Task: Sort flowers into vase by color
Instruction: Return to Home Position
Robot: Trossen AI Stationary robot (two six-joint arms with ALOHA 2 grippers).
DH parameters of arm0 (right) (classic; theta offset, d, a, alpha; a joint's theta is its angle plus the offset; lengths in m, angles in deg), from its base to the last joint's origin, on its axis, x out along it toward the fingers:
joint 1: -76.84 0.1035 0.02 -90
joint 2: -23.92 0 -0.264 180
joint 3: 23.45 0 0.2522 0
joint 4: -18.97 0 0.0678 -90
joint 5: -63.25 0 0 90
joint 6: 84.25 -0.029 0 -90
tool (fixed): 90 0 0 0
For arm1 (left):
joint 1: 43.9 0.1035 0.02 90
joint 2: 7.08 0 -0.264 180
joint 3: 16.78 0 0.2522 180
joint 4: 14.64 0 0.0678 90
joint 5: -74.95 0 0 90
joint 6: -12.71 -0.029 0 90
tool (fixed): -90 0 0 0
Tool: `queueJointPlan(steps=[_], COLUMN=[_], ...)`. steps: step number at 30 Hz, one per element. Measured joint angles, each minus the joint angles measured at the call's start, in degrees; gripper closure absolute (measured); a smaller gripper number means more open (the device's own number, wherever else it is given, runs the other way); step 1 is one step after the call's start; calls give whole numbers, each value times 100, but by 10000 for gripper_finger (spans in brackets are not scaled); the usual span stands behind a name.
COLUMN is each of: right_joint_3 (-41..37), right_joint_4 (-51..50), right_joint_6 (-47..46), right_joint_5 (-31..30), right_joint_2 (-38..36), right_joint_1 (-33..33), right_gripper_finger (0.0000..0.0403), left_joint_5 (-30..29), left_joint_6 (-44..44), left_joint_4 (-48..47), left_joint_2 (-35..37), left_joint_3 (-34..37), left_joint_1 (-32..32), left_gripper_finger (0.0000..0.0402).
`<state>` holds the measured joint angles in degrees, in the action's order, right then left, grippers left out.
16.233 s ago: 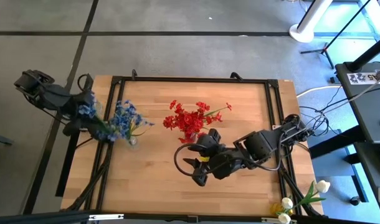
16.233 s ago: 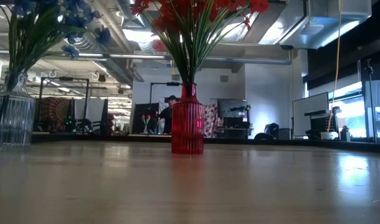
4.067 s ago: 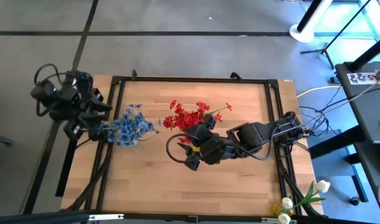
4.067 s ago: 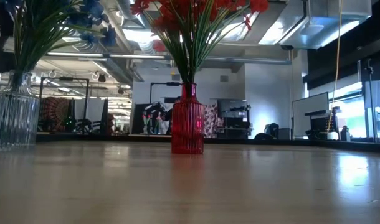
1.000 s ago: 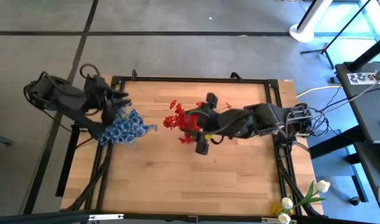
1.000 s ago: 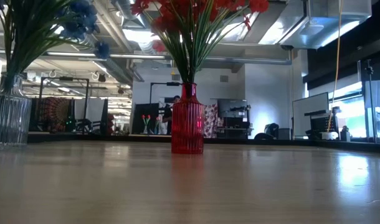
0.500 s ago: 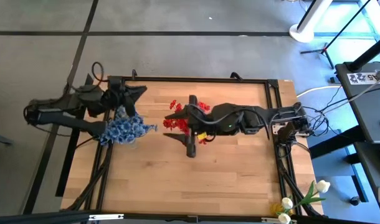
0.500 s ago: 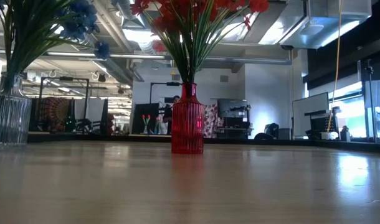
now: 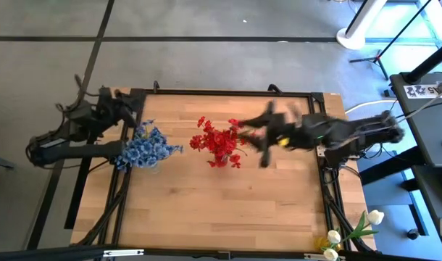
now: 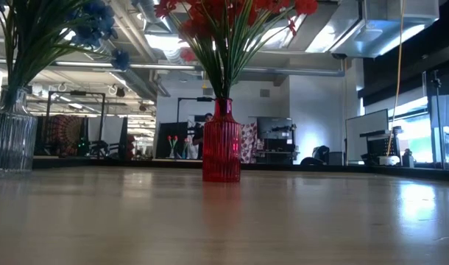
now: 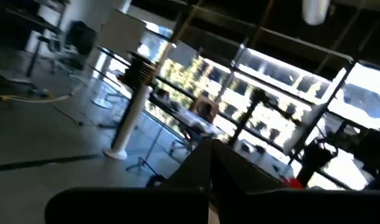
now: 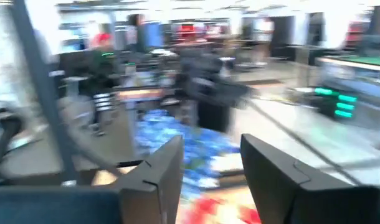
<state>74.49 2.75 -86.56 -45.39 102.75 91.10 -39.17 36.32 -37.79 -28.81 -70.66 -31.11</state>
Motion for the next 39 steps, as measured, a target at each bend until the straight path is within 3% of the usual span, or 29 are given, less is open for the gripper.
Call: queueJointPlan(steps=[3,6,9,12,14,16,21,25,31,34,39], right_joint_3=[-465,-666,-677,-672,-672,-729,-1370,-2287,-3770,-4392,-5450], right_joint_4=[-424,-1575,-2550,-2878,-3074,-3268,-2407,-1580,-591,-68,1014], right_joint_6=[-317,-495,-759,-1106,-1179,-707,-21,263,179,-47,-117], right_joint_5=[-722,-885,-946,-1367,-1097,-165,764,915,929,926,1091], right_joint_2=[-811,-1428,-1724,-1835,-1840,-1836,-2209,-2892,-4191,-4731,-5260], right_joint_1=[13,-10,-5,-3,-5,-9,0,-8,-4,-4,-4], right_gripper_finger=[251,255,255,256,256,256,256,256,256,256,256], left_joint_5=[-506,-642,-1021,-1422,-1493,-1543,-1812,-1962,-3257,-3717,-3563], left_joint_6=[2,3,5,-58,-340,-657,-907,-922,-1111,-837,212], left_joint_4=[3,18,59,60,3,-170,-297,-39,968,1185,1179], left_joint_2=[283,495,634,717,728,758,760,755,756,759,749], left_joint_3=[0,0,0,-1,0,0,292,892,1863,2243,2865], left_joint_1=[0,0,0,0,0,0,0,0,14,112,253], left_gripper_finger=[394,388,384,384,384,383,383,383,383,383,383])
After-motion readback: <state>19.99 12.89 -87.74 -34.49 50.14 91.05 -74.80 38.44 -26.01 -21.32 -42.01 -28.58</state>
